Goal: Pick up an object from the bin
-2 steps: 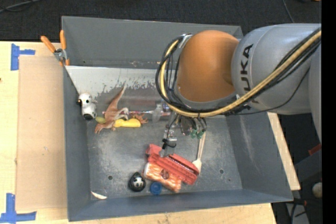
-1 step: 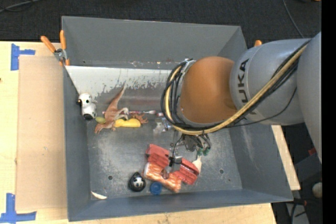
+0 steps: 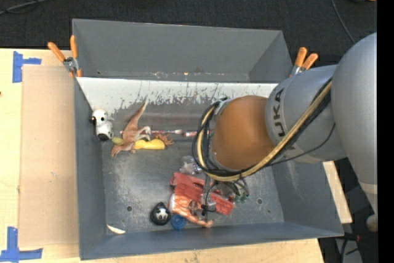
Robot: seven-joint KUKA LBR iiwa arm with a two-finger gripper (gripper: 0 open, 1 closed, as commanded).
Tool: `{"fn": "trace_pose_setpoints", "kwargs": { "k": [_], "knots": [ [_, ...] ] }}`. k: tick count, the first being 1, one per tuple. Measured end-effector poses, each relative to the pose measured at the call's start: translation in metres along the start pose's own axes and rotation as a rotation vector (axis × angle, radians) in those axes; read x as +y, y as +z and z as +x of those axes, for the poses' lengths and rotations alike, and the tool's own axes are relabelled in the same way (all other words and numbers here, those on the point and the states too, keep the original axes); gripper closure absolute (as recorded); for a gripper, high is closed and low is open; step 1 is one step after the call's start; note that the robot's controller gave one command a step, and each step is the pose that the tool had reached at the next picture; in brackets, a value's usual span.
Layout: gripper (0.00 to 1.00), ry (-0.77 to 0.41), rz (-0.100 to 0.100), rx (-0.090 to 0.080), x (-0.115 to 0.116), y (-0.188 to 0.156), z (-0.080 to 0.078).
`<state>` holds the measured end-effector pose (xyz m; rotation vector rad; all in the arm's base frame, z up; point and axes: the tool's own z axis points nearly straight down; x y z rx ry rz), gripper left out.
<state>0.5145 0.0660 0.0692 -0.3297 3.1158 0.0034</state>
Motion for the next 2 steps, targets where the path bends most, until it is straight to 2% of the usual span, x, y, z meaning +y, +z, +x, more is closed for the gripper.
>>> {"fn": "trace_pose_setpoints", "kwargs": {
  "k": [1,2],
  "knots": [
    [1.0,-0.162,0.0,0.003,-0.0116,-0.0018,-0.0053],
    [1.0,-0.161,0.0,0.003,-0.0116,-0.0018,-0.0053]
  ]
}}
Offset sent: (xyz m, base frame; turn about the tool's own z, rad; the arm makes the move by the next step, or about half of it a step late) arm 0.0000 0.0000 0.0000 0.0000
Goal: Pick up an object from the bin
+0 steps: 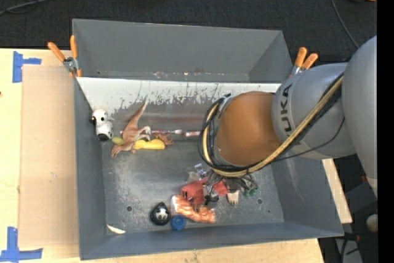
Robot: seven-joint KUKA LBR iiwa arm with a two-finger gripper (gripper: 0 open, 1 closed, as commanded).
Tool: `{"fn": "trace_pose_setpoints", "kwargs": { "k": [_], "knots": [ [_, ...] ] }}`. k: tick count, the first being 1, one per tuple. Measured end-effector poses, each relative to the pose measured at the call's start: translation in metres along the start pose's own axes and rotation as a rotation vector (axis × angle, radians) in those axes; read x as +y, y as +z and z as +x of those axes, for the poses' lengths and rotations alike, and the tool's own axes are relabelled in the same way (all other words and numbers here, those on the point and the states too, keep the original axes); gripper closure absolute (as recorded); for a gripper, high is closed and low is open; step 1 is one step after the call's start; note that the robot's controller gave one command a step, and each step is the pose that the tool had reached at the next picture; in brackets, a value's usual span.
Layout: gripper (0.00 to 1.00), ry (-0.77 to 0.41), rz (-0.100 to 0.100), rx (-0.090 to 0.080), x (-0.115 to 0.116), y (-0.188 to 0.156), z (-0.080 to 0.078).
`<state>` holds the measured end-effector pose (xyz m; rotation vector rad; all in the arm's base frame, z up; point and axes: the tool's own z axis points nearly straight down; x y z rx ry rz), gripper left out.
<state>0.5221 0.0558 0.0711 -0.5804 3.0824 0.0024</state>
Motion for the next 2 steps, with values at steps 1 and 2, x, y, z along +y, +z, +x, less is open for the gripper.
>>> {"fn": "trace_pose_setpoints", "kwargs": {
  "k": [1,2],
  "knots": [
    [1.0,-0.077,-0.003,0.007,0.001,-0.056,-0.001],
    [1.0,-0.192,-0.005,0.009,-0.005,-0.132,-0.008]
  ]
}}
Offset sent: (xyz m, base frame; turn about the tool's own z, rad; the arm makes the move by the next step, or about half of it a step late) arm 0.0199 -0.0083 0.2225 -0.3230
